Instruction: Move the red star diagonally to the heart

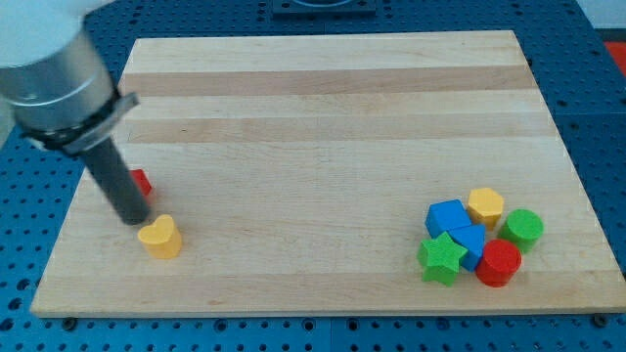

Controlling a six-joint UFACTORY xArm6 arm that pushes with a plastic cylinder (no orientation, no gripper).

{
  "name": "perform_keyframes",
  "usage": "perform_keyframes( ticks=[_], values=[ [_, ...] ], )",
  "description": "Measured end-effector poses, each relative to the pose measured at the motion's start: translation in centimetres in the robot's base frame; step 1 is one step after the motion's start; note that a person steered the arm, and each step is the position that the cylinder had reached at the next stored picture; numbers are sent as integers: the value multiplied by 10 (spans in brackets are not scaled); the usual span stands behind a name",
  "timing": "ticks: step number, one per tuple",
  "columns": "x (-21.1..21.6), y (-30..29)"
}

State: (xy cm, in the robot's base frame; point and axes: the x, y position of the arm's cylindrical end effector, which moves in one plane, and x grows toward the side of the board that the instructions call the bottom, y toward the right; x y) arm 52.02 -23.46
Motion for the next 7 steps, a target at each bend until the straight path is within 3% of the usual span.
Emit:
perform_keyframes(
  ticks=[2,3,7],
  values=[
    [0,-27],
    [-38,1],
    [-98,40]
  ],
)
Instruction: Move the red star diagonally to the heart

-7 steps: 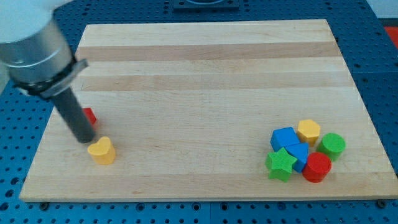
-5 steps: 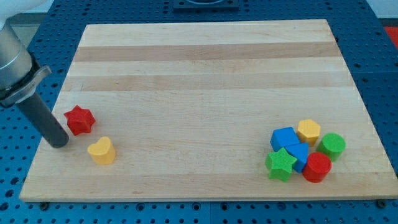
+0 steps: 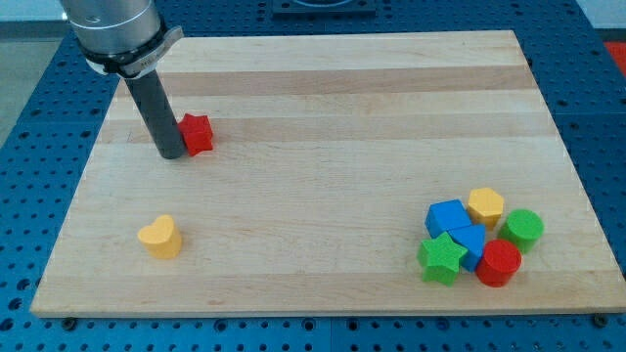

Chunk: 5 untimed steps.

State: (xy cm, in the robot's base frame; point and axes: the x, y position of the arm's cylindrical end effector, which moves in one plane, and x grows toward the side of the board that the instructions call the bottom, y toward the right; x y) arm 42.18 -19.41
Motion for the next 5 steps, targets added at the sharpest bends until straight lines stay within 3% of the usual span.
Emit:
perform_keyframes(
  ticks=[5],
  values=[
    [-52,8]
  ],
)
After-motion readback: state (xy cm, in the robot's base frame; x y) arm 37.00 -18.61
